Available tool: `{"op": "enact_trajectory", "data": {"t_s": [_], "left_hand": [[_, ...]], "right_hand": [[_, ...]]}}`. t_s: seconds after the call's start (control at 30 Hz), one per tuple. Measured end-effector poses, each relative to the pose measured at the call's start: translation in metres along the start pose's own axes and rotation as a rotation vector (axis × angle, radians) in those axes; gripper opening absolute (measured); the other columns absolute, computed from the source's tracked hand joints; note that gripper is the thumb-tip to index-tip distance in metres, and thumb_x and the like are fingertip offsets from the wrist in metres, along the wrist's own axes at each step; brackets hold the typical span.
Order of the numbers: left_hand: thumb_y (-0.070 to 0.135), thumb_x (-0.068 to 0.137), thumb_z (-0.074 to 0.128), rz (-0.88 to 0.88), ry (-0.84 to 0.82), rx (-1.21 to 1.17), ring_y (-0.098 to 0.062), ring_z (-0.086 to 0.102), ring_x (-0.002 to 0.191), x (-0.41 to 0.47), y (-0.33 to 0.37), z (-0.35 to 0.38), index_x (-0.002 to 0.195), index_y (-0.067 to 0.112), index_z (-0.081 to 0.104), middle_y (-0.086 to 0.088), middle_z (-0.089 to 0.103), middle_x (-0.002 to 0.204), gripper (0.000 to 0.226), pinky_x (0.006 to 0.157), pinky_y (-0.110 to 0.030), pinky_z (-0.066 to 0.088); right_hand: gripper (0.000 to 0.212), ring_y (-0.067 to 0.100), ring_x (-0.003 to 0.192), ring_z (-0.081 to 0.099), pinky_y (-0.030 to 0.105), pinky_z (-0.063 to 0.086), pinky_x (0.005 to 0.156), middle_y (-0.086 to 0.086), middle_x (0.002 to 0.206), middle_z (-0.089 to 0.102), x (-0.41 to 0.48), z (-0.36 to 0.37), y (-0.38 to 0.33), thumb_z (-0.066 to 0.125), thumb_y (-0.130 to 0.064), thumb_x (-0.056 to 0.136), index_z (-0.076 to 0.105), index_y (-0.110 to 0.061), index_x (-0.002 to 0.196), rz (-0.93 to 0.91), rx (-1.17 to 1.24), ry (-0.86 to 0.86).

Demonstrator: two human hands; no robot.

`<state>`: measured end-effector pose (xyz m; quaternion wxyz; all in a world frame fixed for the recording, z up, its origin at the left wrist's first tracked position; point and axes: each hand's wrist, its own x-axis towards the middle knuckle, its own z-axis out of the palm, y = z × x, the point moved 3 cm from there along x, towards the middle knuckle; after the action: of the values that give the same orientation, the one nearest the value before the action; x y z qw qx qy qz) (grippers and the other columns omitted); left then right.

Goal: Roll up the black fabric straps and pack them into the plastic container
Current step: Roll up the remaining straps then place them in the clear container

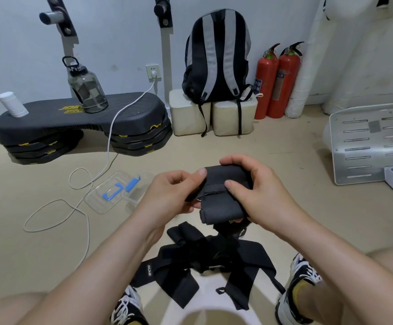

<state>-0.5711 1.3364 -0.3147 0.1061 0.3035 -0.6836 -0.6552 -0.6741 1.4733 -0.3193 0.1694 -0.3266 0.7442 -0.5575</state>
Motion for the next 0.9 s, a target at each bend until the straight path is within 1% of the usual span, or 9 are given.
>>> {"op": "enact_trajectory", "data": {"t_s": [0.03, 0.1, 0.27, 0.4, 0.5, 0.63, 0.7, 0.8, 0.9], "left_hand": [[0.038, 0.086, 0.07, 0.001, -0.001, 0.002, -0.01, 0.06, 0.052, 0.001, -0.001, 0.002, 0.078, 0.009, 0.062, 0.004, 0.064, 0.063, 0.03, 0.066, -0.029, 0.048], [0.032, 0.081, 0.077, 0.021, 0.033, 0.013, -0.009, 0.061, 0.053, 0.002, -0.002, 0.002, 0.081, 0.009, 0.063, 0.003, 0.066, 0.062, 0.027, 0.064, -0.028, 0.048], [0.022, 0.075, 0.084, 0.131, 0.109, 0.113, -0.012, 0.063, 0.059, 0.001, 0.0, 0.001, 0.077, 0.006, 0.066, -0.003, 0.066, 0.062, 0.025, 0.056, -0.023, 0.047], [0.028, 0.077, 0.081, 0.061, 0.067, 0.015, -0.008, 0.063, 0.067, 0.003, -0.005, 0.004, 0.085, 0.008, 0.075, 0.0, 0.071, 0.073, 0.023, 0.068, -0.024, 0.05], [0.022, 0.08, 0.079, 0.008, 0.06, -0.098, -0.016, 0.064, 0.073, 0.005, -0.009, 0.005, 0.082, 0.002, 0.074, -0.009, 0.071, 0.079, 0.02, 0.078, -0.031, 0.057], [0.001, 0.079, 0.075, -0.007, 0.062, -0.228, -0.016, 0.064, 0.061, 0.005, -0.002, 0.005, 0.075, -0.003, 0.066, -0.009, 0.066, 0.067, 0.011, 0.062, -0.023, 0.057], [-0.004, 0.078, 0.073, -0.005, 0.047, -0.261, -0.013, 0.06, 0.054, 0.005, 0.001, 0.005, 0.067, 0.002, 0.06, -0.004, 0.06, 0.057, 0.018, 0.056, -0.021, 0.053], [-0.012, 0.08, 0.066, -0.001, 0.023, -0.312, -0.009, 0.051, 0.044, 0.004, 0.002, 0.008, 0.06, 0.008, 0.048, 0.003, 0.049, 0.046, 0.033, 0.047, -0.018, 0.046], [-0.018, 0.079, 0.061, 0.012, 0.014, -0.363, -0.012, 0.052, 0.045, 0.003, 0.002, 0.009, 0.063, 0.01, 0.046, -0.002, 0.05, 0.051, 0.036, 0.044, -0.02, 0.045]], "right_hand": [[0.039, 0.007, 0.104, 0.063, 0.029, 0.055, 0.087, -0.015, 0.111, 0.065, 0.0, 0.0, 0.0, 0.062, -0.007, 0.092, 0.06, -0.042, 0.107, -0.016, -0.034, 0.001], [0.041, 0.007, 0.104, 0.062, 0.029, 0.054, 0.09, -0.013, 0.113, 0.065, 0.0, -0.001, 0.001, 0.062, -0.008, 0.092, 0.057, -0.041, 0.118, -0.03, -0.061, 0.005], [0.05, 0.002, 0.092, 0.061, 0.007, 0.048, 0.066, -0.004, 0.117, 0.062, -0.003, -0.001, -0.002, 0.061, -0.01, 0.094, 0.049, -0.034, 0.136, -0.047, -0.152, 0.018], [0.05, -0.003, 0.09, 0.06, 0.006, 0.047, 0.054, -0.003, 0.115, 0.061, -0.005, -0.002, -0.004, 0.061, -0.009, 0.094, 0.049, -0.034, 0.137, -0.054, -0.13, 0.02], [0.051, 0.001, 0.092, 0.061, 0.006, 0.047, 0.061, -0.006, 0.113, 0.062, -0.006, 0.002, -0.001, 0.063, -0.01, 0.093, 0.05, -0.033, 0.137, -0.063, -0.127, 0.006], [0.057, 0.003, 0.097, 0.06, 0.015, 0.048, 0.08, -0.013, 0.112, 0.061, -0.005, 0.005, 0.004, 0.066, -0.011, 0.09, 0.046, -0.04, 0.136, -0.054, -0.087, 0.027], [0.059, 0.008, 0.089, 0.061, 0.022, 0.05, 0.073, -0.01, 0.106, 0.06, -0.004, 0.006, 0.006, 0.068, -0.014, 0.088, 0.045, -0.044, 0.133, -0.007, 0.011, 0.026], [0.054, 0.014, 0.068, 0.059, 0.019, 0.042, 0.048, 0.003, 0.103, 0.061, -0.004, 0.009, 0.006, 0.071, -0.02, 0.084, 0.05, -0.047, 0.126, 0.074, 0.136, 0.008], [0.043, 0.014, 0.044, 0.052, 0.018, 0.034, 0.034, 0.013, 0.102, 0.061, -0.005, 0.009, 0.001, 0.067, -0.003, 0.09, 0.06, -0.034, 0.12, 0.13, 0.299, -0.022]]}}
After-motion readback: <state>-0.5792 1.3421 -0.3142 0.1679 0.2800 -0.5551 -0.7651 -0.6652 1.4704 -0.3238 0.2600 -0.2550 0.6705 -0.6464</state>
